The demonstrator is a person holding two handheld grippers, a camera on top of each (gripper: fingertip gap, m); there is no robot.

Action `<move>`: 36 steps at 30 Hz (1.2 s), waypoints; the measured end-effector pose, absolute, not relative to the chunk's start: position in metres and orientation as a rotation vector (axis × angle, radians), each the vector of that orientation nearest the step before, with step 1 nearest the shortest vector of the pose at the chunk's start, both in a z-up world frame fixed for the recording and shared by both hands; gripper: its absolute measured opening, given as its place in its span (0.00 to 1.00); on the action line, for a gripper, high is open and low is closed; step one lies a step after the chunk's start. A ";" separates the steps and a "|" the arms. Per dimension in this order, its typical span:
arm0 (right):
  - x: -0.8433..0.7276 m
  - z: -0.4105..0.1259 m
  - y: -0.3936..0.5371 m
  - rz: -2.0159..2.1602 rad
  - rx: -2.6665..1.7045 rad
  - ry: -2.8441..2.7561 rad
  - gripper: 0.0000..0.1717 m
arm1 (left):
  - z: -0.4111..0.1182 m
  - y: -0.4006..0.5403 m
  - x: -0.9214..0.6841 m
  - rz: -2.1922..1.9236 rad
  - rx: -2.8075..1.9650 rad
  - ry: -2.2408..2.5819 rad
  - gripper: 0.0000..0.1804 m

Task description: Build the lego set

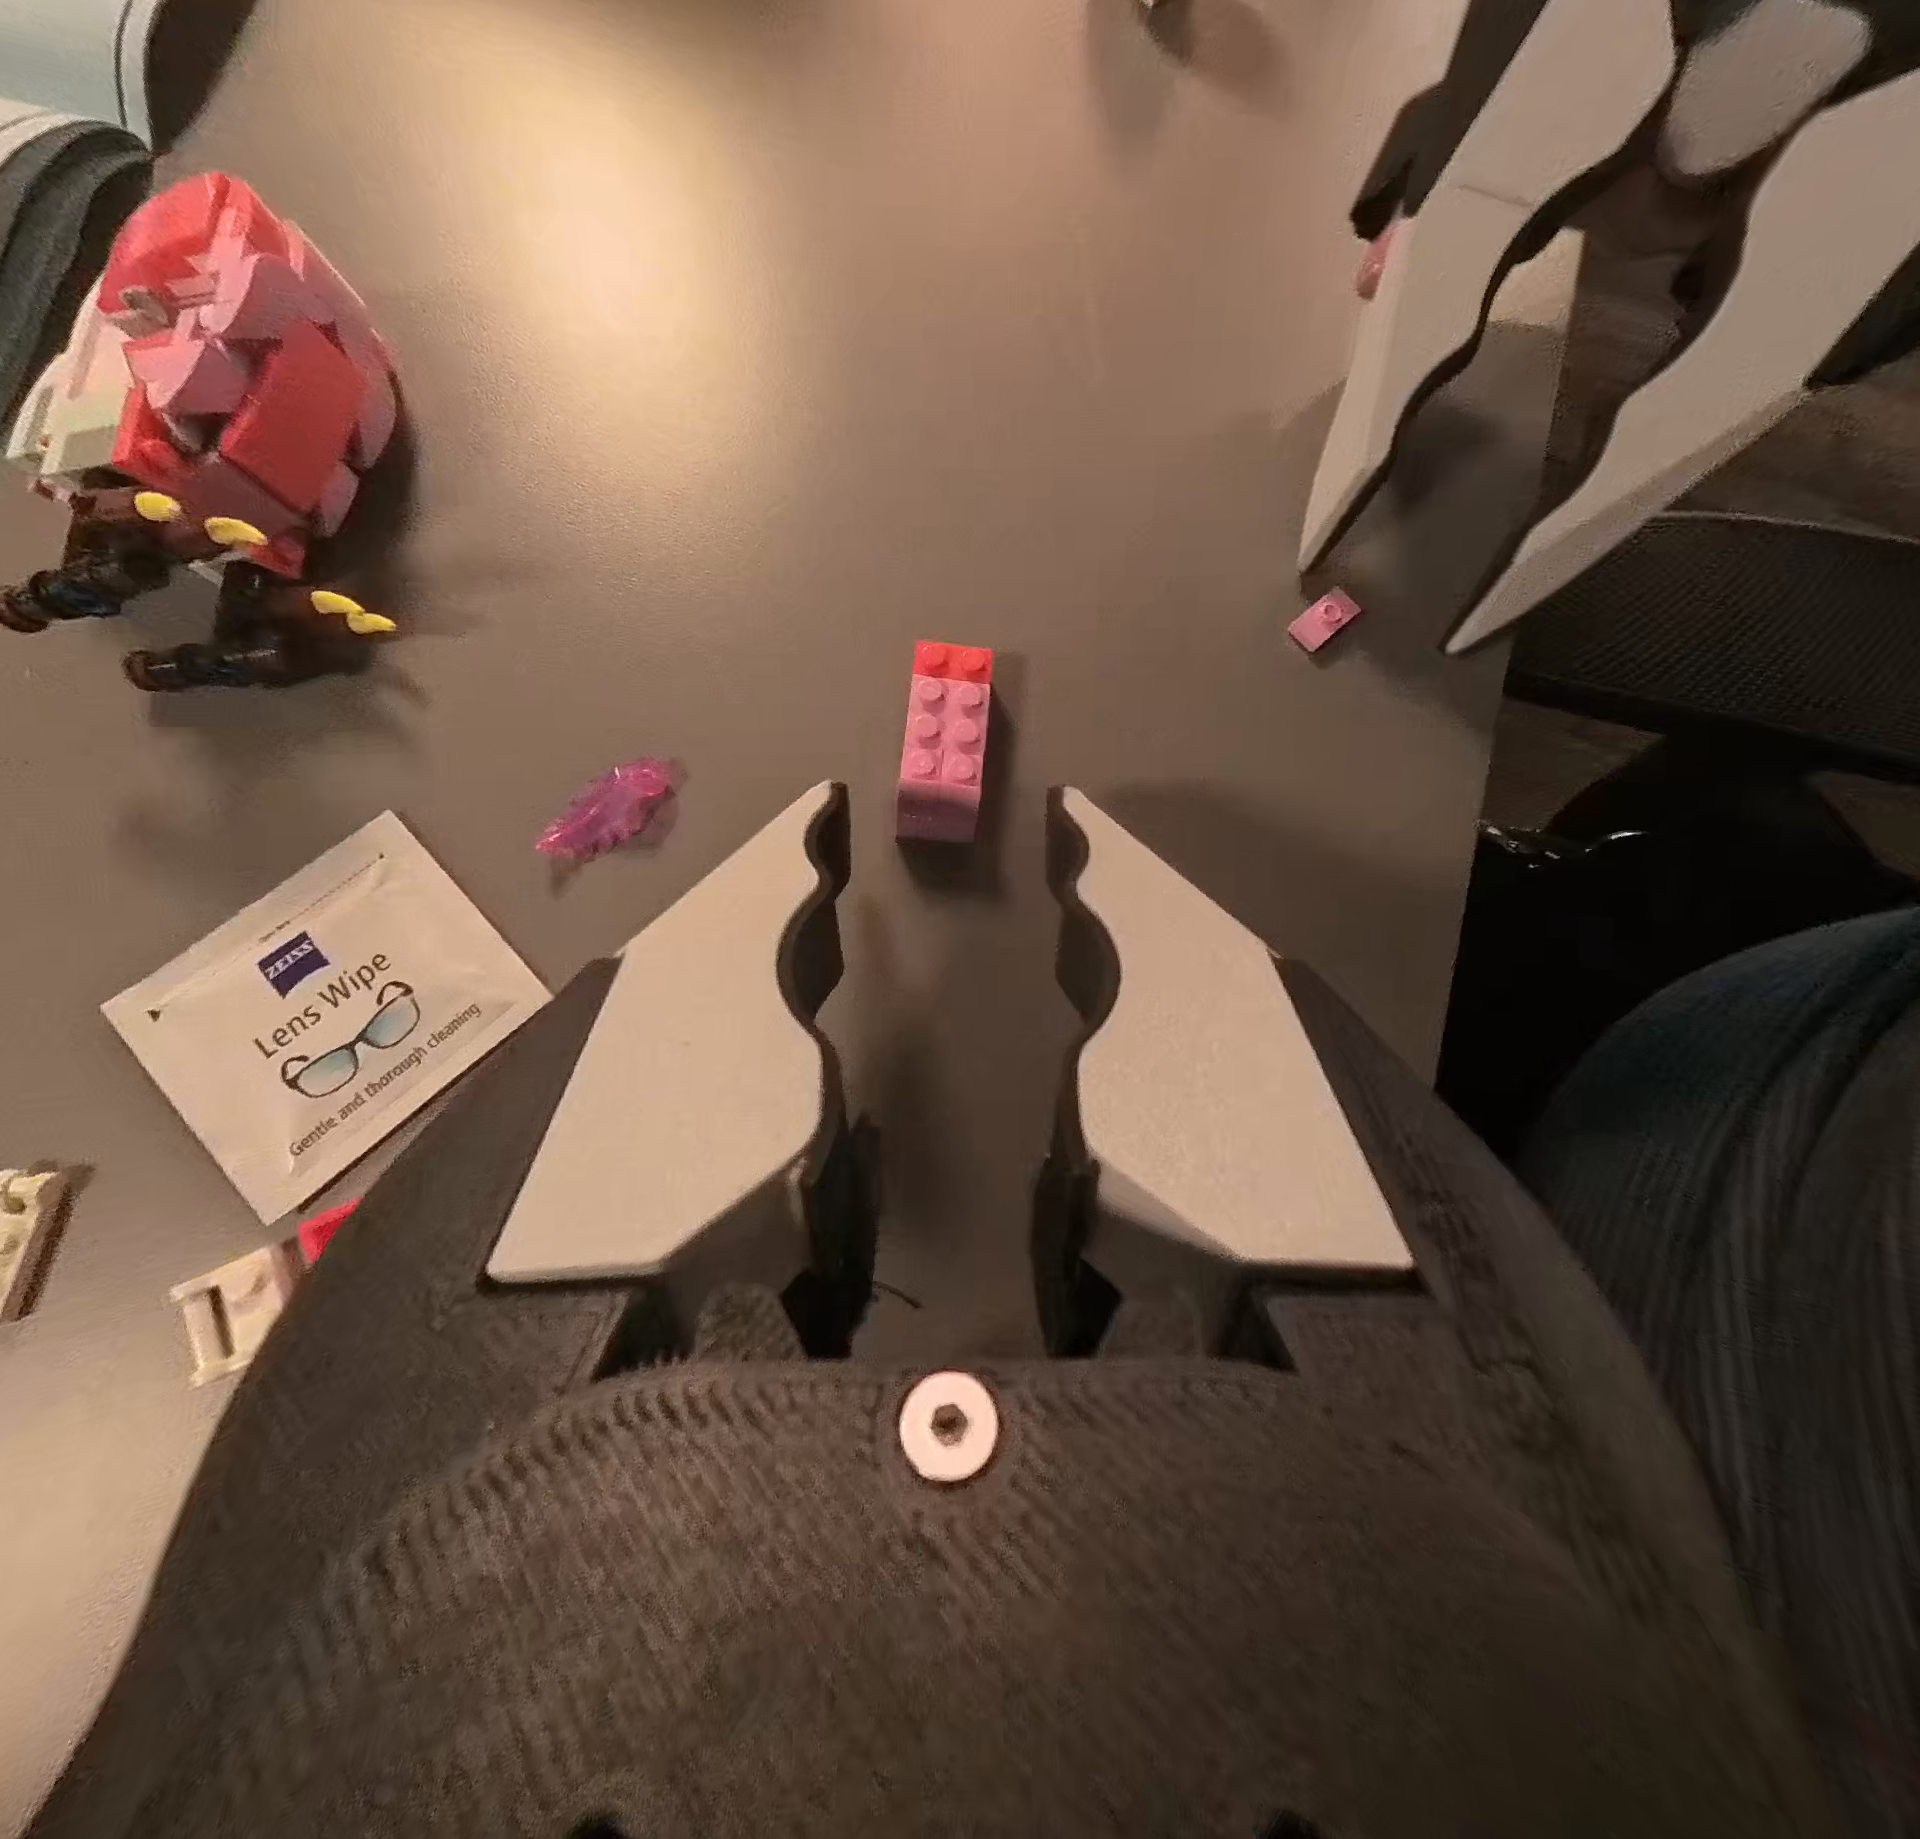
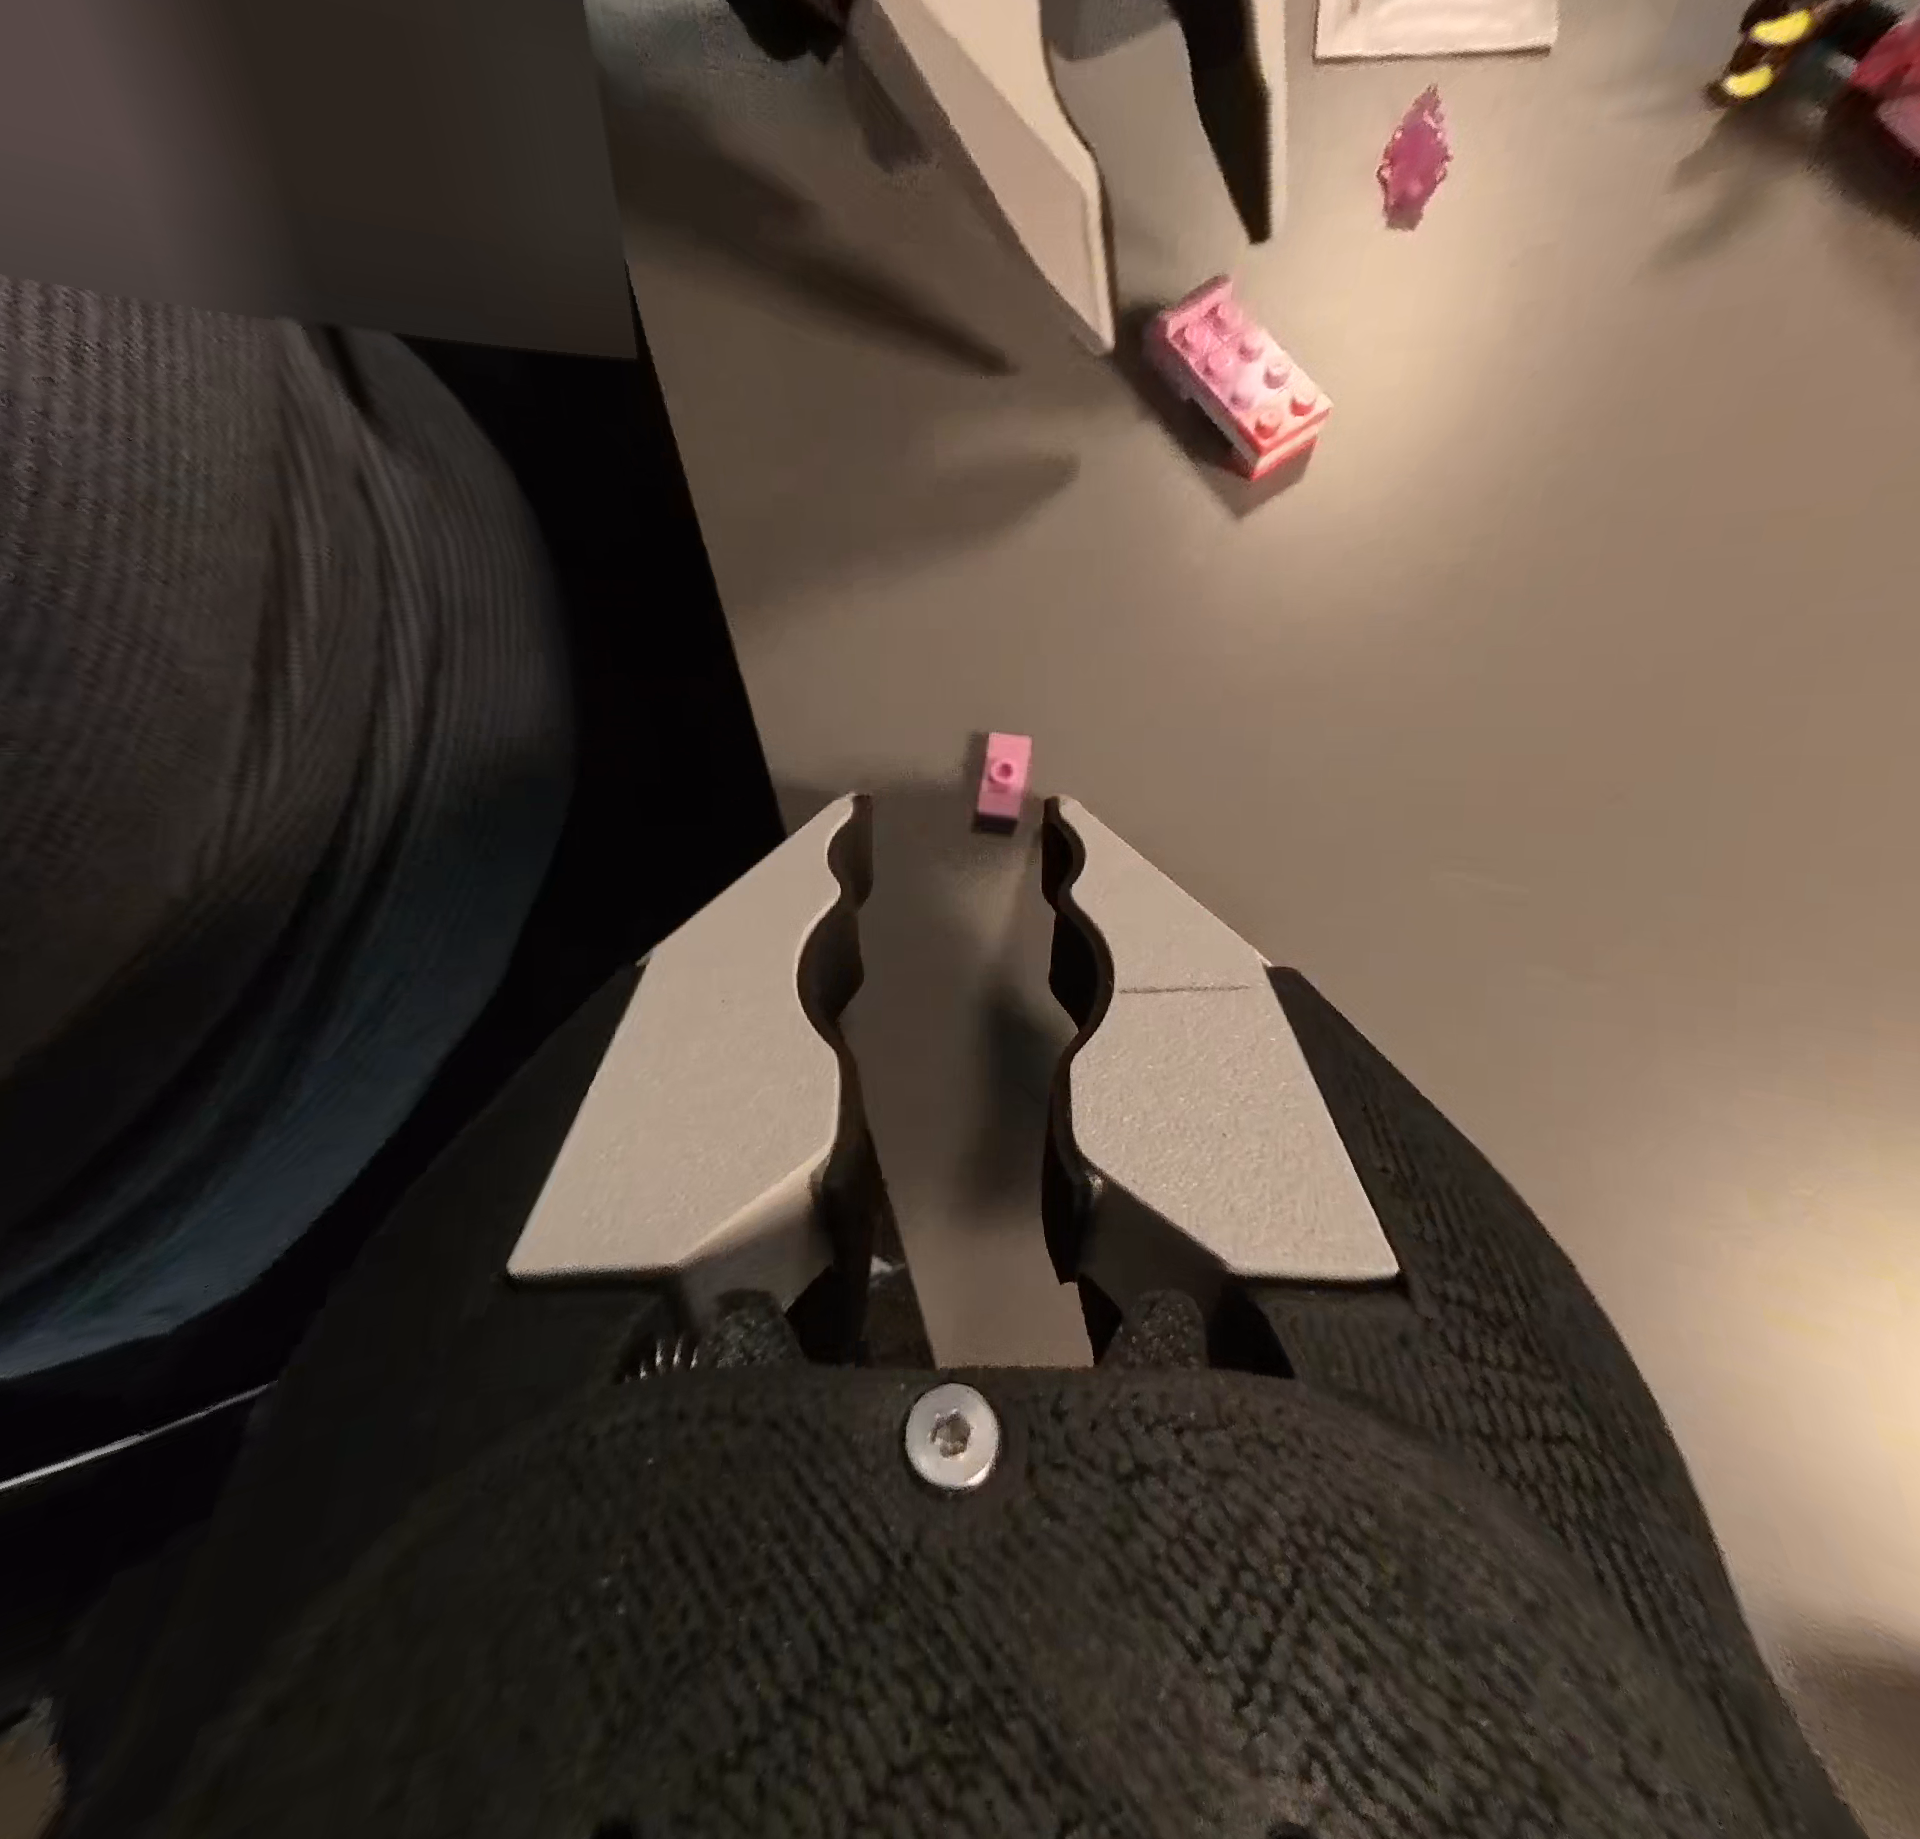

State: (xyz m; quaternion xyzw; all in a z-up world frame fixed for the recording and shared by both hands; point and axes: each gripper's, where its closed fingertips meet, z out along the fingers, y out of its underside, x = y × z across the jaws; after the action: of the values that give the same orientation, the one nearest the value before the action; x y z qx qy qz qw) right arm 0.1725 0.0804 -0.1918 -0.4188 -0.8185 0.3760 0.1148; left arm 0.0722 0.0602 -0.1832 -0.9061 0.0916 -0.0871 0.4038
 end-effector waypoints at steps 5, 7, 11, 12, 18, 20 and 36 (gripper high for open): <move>0.171 -0.191 0.065 1.119 -1.162 -2.403 0.21 | -0.191 0.063 0.072 -0.191 -2.315 0.263 0.19; 0.165 -0.190 0.070 1.115 -1.122 -2.384 0.21 | -0.193 0.063 0.072 -0.187 -2.317 0.289 0.17; 0.162 -0.193 0.066 1.156 -0.944 -2.449 0.21 | -0.195 0.063 0.075 -0.205 -2.299 0.347 0.13; 0.162 -0.193 0.065 1.163 -0.905 -2.470 0.19 | -0.195 0.064 0.075 -0.192 -2.296 0.356 0.11; 0.161 -0.194 0.068 1.143 -0.822 -2.547 0.10 | -0.196 0.068 0.074 -0.174 -2.286 0.373 0.09; 0.162 -0.194 0.068 1.150 -0.825 -2.567 0.09 | -0.196 0.069 0.074 -0.180 -2.283 0.373 0.09; 0.074 -0.175 0.065 1.102 -0.775 -2.458 0.08 | -0.196 0.064 0.080 -0.206 -2.259 0.444 0.14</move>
State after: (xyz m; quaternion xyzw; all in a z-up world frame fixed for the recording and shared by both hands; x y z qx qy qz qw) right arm 0.0738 0.0649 -0.1751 -0.2724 -0.8644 0.3875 0.1686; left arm 0.0803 0.0642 -0.1957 -0.8942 0.1759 -0.0817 0.4034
